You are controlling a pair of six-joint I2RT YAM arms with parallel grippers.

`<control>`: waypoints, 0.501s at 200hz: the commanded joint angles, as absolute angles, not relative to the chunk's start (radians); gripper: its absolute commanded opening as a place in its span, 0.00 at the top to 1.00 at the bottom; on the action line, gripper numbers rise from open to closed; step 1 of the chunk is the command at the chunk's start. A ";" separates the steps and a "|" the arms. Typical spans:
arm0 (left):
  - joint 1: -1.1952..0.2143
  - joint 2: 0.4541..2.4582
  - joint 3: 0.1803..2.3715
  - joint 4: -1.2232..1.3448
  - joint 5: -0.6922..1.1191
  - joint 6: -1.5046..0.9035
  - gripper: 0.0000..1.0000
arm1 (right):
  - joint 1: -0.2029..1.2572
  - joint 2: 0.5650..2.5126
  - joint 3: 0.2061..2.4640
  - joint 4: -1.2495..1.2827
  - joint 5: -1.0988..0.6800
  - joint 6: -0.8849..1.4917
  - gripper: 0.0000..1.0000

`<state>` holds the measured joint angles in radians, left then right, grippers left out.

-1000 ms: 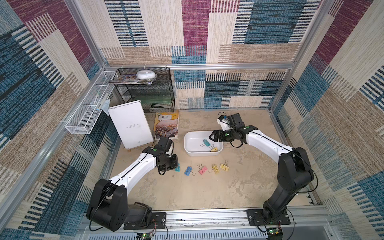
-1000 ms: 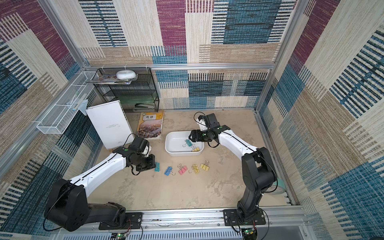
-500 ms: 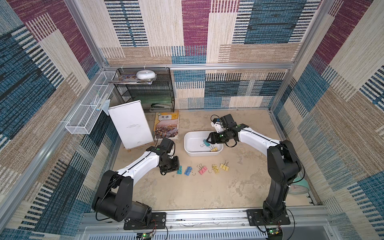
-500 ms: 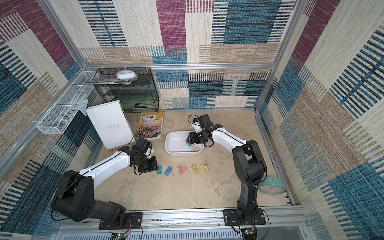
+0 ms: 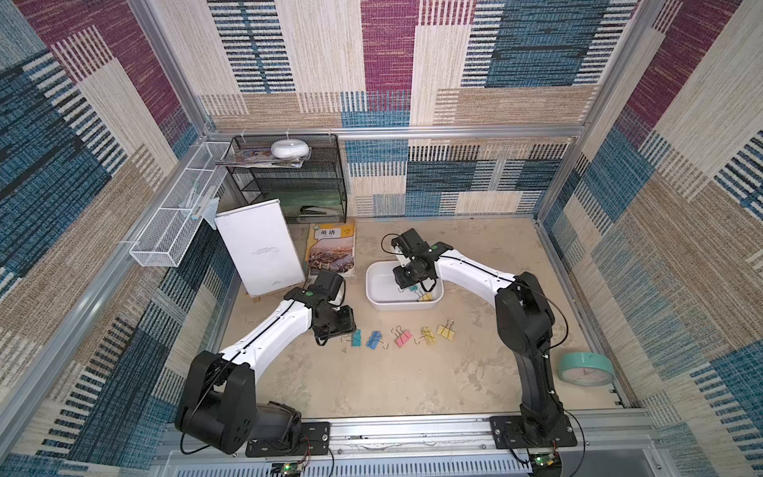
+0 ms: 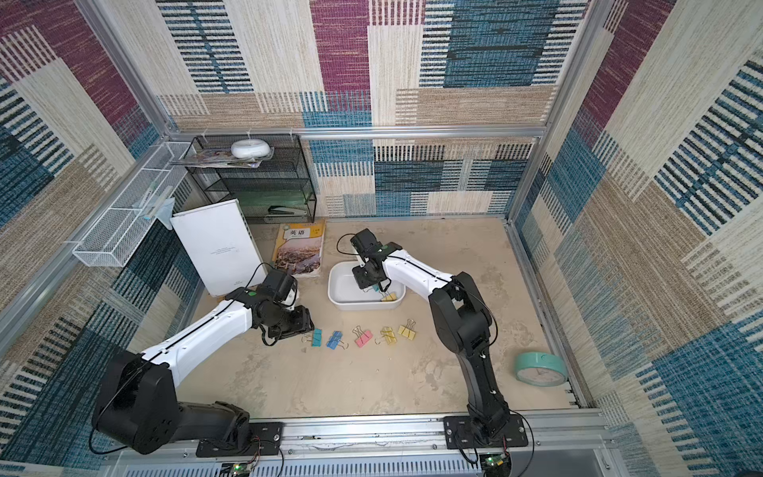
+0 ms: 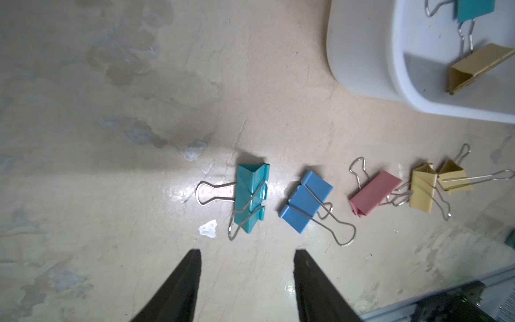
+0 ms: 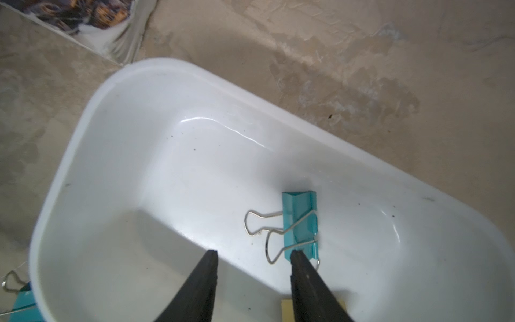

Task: Take out the binder clips from the storage box
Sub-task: Place the binder clip at the center of the board, then pick up the binder clip from the storage box.

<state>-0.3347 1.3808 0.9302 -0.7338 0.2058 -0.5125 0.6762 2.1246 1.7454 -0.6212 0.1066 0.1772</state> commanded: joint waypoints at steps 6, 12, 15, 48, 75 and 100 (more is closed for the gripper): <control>-0.327 1.363 0.959 -0.776 0.157 -0.497 0.29 | 0.696 2.163 1.799 -0.684 0.243 0.158 0.58; -0.325 1.360 0.964 -0.779 0.155 -0.497 0.24 | 0.700 2.172 1.809 -0.691 0.254 0.159 0.60; -0.325 1.358 0.966 -0.779 0.154 -0.497 0.21 | 0.702 2.176 1.815 -0.694 0.260 0.159 0.61; -0.319 1.341 0.986 -0.782 0.143 -0.495 0.01 | 0.714 2.210 1.841 -0.710 0.281 0.155 0.69; -0.316 1.325 0.992 -0.783 0.143 -0.495 0.00 | 0.725 2.215 1.835 -0.709 0.297 0.148 0.73; -0.314 1.322 0.995 -0.783 0.144 -0.497 0.00 | 0.732 2.218 1.822 -0.706 0.306 0.145 0.76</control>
<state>-0.3172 1.3273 0.9886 -0.7670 0.1566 -0.5049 0.7269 2.2120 1.8301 -0.6907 0.2798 0.1532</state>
